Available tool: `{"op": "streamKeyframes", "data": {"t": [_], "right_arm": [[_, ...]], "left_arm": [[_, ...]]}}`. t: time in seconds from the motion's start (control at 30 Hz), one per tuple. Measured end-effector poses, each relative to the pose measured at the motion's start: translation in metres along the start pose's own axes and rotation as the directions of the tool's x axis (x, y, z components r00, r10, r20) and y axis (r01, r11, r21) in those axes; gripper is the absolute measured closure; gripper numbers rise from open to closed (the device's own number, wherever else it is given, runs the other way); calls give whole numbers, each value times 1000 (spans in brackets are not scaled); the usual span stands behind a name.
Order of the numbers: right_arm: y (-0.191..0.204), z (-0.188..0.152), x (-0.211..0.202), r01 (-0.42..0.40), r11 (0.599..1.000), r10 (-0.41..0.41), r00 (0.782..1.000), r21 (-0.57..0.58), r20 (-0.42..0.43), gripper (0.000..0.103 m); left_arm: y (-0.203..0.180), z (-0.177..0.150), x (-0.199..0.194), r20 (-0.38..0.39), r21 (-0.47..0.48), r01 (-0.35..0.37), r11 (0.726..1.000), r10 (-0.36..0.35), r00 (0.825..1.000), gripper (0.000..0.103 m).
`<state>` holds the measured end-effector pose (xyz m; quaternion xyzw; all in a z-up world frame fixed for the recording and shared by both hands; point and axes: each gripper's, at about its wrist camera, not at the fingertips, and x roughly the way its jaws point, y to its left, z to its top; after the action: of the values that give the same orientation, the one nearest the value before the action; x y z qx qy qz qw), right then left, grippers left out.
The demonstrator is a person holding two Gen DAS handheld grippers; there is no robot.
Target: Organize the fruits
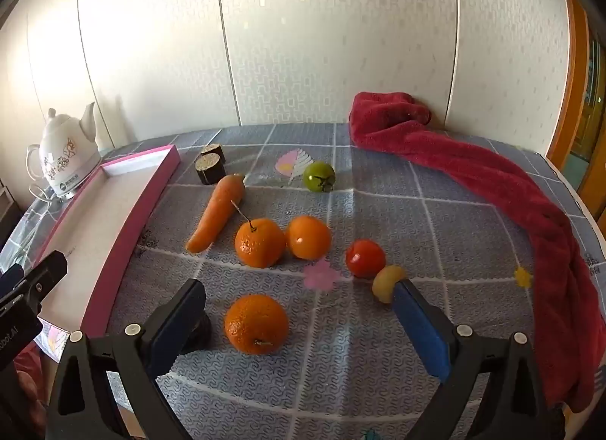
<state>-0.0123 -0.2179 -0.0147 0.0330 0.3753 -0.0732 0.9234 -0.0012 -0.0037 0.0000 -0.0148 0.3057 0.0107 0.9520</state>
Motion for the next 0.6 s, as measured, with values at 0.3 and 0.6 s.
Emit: {"op": "streamKeyframes", "data": {"t": [0.3,0.6], "right_arm": [[3,-2,4,-21,1000,21,1000,8,2,3],[0,0,5,-24,999,25,1000,23,-9,3]], "left_arm": [[2,-3,1,-10,12,25,1000,-25,1000,0],[1,-5,0,2,-2,70,998,-70,998,0]]}}
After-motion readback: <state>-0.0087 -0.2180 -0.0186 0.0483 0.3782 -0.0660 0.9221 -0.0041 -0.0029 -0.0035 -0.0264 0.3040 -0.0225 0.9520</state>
